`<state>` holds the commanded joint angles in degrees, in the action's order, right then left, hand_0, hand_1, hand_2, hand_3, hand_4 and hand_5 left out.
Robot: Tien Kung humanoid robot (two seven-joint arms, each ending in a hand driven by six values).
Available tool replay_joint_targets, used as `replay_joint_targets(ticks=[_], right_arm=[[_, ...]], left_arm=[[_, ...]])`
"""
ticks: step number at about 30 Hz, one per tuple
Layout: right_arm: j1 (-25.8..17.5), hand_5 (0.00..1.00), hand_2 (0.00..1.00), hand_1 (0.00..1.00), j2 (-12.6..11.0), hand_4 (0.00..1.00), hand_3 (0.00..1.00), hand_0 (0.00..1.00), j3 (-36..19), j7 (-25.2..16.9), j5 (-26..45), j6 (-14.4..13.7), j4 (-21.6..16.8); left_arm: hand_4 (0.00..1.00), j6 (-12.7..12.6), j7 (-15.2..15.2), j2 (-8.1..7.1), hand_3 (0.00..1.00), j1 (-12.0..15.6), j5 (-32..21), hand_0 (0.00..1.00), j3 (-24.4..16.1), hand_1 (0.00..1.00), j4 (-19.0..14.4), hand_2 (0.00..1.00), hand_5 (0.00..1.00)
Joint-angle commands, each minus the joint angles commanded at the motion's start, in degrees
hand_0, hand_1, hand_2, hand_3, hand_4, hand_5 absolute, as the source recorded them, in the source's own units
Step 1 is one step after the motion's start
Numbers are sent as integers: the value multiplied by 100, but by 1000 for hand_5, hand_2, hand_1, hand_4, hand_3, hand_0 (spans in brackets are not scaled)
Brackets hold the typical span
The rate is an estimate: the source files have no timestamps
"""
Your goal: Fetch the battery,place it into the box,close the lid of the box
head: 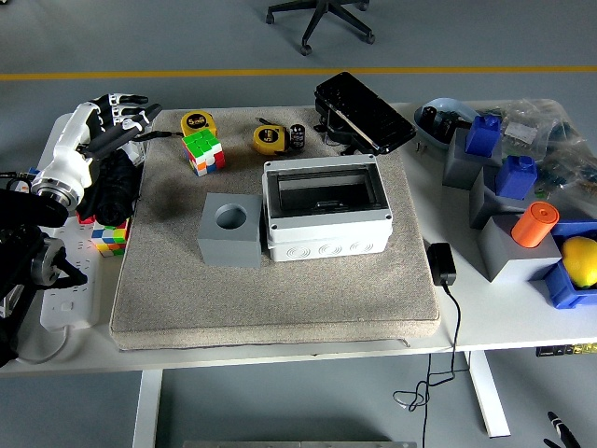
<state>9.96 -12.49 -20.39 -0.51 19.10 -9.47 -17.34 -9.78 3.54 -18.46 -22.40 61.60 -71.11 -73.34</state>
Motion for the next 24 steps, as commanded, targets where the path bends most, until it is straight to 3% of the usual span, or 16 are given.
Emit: replay_joint_targets(ticks=[11, 19, 24], right_arm=[[-87, 620, 654, 668, -39, 998, 600, 727, 52, 31, -19, 24, 9], [-240, 620, 654, 668, -6, 998, 601, 727, 115, 13, -76, 71, -11], [-296, 620, 655, 669, -12, 998, 601, 727, 107, -15, -152, 80, -51]], left_arm=[[970, 10, -20, -59, 614, 81, -4, 612, 42, 643, 7, 604, 429], [970, 8, -15, 60, 614, 142, 16, 612, -11, 643, 6, 603, 431], [970, 6, -32, 41, 614, 179, 2, 612, 63, 643, 30, 603, 433]])
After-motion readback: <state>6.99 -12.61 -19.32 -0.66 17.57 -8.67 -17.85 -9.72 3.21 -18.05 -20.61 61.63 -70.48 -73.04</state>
